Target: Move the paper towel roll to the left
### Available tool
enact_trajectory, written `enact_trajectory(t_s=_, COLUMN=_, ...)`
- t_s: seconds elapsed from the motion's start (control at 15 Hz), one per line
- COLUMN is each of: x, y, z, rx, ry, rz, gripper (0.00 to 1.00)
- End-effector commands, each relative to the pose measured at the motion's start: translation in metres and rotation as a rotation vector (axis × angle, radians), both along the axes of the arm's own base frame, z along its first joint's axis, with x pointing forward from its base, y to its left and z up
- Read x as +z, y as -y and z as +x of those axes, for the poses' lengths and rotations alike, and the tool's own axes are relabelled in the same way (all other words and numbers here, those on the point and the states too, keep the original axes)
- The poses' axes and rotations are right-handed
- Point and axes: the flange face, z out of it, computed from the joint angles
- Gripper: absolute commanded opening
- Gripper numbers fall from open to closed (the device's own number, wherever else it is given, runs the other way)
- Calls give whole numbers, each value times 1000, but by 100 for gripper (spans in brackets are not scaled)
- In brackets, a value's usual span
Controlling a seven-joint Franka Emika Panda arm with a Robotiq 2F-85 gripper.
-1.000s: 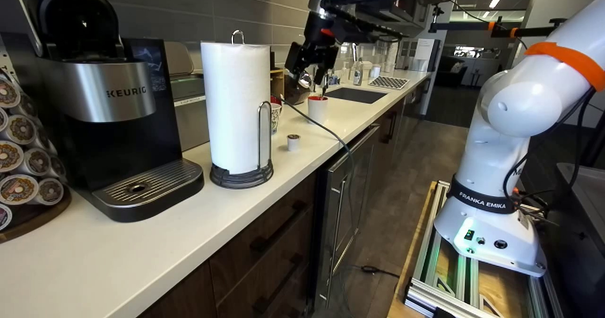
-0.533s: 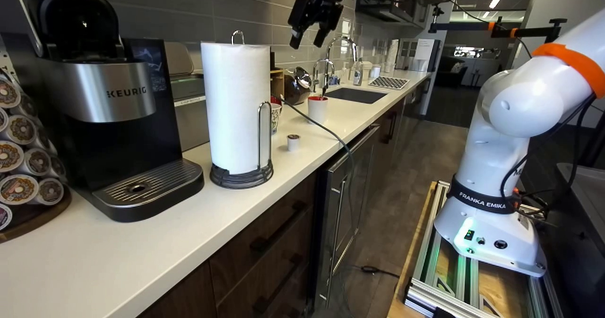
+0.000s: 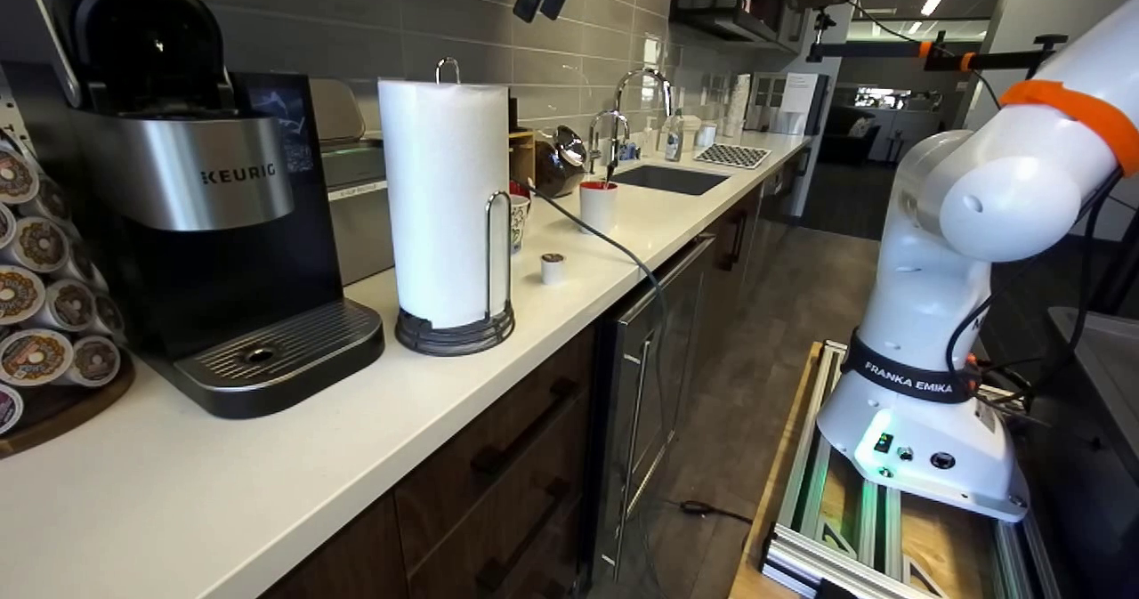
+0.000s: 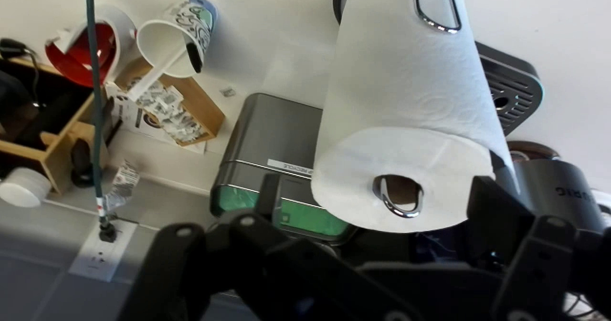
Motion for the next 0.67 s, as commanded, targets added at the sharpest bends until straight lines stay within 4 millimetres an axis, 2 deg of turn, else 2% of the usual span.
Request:
enact_trajectory(t_s=0.0, x=1, y=-10, z=24, rx=189, ry=-30, rz=-49, gripper=100)
enact_trajectory(t_s=0.07, x=2, y=-5, z=10, rx=99, ry=-8, rz=-35, gripper=100)
enact_trajectory(t_s=0.4, x=0, y=-9, z=24, rx=168, ry=-24, rz=-56, gripper=100)
enact_trajectory(t_s=0.53, x=6, y=-13, z=32, rx=314, ry=30, rz=-75, gripper=100)
enact_trajectory(t_s=0.6, x=8, y=-9, z=33, rx=367, ry=27, rz=-86, gripper=100)
